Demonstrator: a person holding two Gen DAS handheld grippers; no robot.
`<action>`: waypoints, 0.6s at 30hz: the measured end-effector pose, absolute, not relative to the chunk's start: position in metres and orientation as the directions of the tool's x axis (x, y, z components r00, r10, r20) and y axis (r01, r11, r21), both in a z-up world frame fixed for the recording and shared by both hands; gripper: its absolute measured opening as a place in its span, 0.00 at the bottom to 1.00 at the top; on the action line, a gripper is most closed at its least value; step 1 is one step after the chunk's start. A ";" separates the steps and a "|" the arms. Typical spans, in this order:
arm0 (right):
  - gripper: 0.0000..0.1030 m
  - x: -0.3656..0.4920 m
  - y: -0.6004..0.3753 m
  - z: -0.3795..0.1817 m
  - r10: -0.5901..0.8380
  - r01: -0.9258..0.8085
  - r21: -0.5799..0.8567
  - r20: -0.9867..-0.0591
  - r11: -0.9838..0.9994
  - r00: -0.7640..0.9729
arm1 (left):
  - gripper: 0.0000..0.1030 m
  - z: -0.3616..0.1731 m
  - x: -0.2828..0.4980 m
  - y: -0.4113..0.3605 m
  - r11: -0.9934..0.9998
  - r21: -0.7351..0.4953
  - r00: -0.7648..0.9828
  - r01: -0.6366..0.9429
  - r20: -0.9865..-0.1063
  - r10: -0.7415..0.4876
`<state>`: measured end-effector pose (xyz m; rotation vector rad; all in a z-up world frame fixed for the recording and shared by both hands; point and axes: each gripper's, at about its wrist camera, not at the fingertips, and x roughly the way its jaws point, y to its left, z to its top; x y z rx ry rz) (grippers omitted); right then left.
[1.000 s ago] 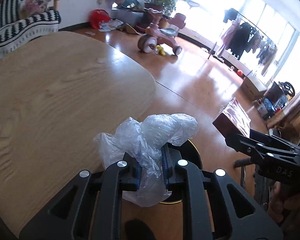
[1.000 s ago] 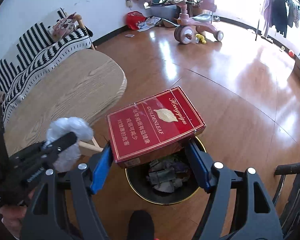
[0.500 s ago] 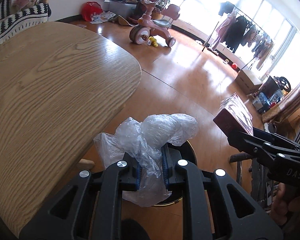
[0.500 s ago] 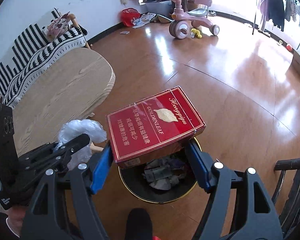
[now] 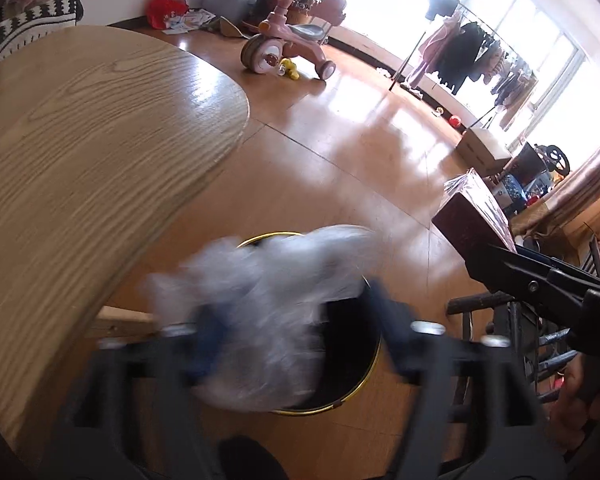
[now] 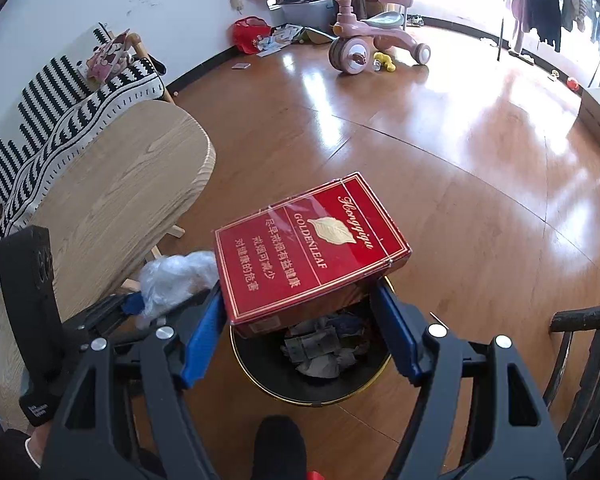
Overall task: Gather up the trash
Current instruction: 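Carry both items over the black bin and open the left tool to drop the bag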
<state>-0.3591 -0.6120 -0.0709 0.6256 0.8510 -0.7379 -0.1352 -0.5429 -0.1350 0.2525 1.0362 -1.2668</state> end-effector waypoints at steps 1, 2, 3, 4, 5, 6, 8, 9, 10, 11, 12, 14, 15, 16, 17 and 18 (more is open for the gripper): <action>0.68 -0.360 -0.613 -0.072 -0.318 0.783 0.194 -0.836 0.591 0.447 | 0.70 -0.137 -0.136 -0.544 0.339 -0.364 -0.059 0.867 -0.752 -0.656; 0.68 -0.361 -0.614 -0.072 -0.318 0.784 0.194 -0.837 0.589 0.446 | 0.70 -0.139 -0.136 -0.547 0.336 -0.366 -0.068 0.868 -0.757 -0.649; 0.68 -0.362 -0.614 -0.073 -0.318 0.786 0.195 -0.837 0.587 0.445 | 0.71 -0.141 -0.137 -0.547 0.331 -0.371 -0.075 0.867 -0.757 -0.649; 0.68 -0.362 -0.614 -0.074 -0.317 0.787 0.195 -0.838 0.585 0.444 | 0.72 -0.142 -0.138 -0.548 0.328 -0.376 -0.082 0.867 -0.756 -0.650; 0.68 -0.363 -0.615 -0.074 -0.316 0.788 0.198 -0.839 0.582 0.444 | 0.73 -0.143 -0.138 -0.549 0.324 -0.382 -0.088 0.865 -0.754 -0.651; 0.68 -0.364 -0.616 -0.074 -0.315 0.790 0.201 -0.839 0.580 0.445 | 0.73 -0.143 -0.139 -0.549 0.321 -0.385 -0.093 0.865 -0.753 -0.651; 0.68 -0.365 -0.617 -0.074 -0.315 0.795 0.206 -0.839 0.571 0.444 | 0.85 -0.145 -0.140 -0.552 0.311 -0.395 -0.113 0.864 -0.756 -0.644; 0.68 -0.366 -0.618 -0.074 -0.318 0.798 0.205 -0.839 0.566 0.442 | 0.89 -0.148 -0.141 -0.553 0.309 -0.396 -0.122 0.865 -0.762 -0.636; 0.68 -0.366 -0.618 -0.074 -0.319 0.799 0.206 -0.839 0.564 0.441 | 0.91 -0.150 -0.143 -0.555 0.310 -0.389 -0.122 0.868 -0.771 -0.625; 0.68 -0.366 -0.618 -0.075 -0.317 0.799 0.206 -0.840 0.565 0.441 | 0.91 -0.154 -0.145 -0.558 0.309 -0.378 -0.120 0.873 -0.779 -0.615; 0.68 -0.367 -0.619 -0.076 -0.315 0.798 0.205 -0.841 0.567 0.440 | 0.91 -0.155 -0.145 -0.557 0.307 -0.374 -0.120 0.875 -0.782 -0.611; 0.68 -0.366 -0.618 -0.077 -0.313 0.797 0.198 -0.844 0.571 0.435 | 0.91 -0.156 -0.146 -0.558 0.306 -0.365 -0.117 0.879 -0.788 -0.604; 0.68 -0.365 -0.619 -0.077 -0.313 0.797 0.196 -0.846 0.572 0.433 | 0.91 -0.154 -0.146 -0.557 0.305 -0.363 -0.115 0.880 -0.788 -0.605; 0.69 -0.365 -0.619 -0.078 -0.310 0.797 0.197 -0.847 0.571 0.431 | 0.91 -0.151 -0.145 -0.556 0.306 -0.359 -0.109 0.882 -0.787 -0.608; 0.69 -0.363 -0.620 -0.078 -0.306 0.797 0.198 -0.849 0.571 0.430 | 0.91 -0.148 -0.143 -0.554 0.307 -0.355 -0.103 0.883 -0.784 -0.612; 0.69 -0.361 -0.620 -0.080 -0.297 0.795 0.200 -0.853 0.573 0.429 | 0.91 -0.144 -0.141 -0.552 0.310 -0.350 -0.093 0.884 -0.781 -0.617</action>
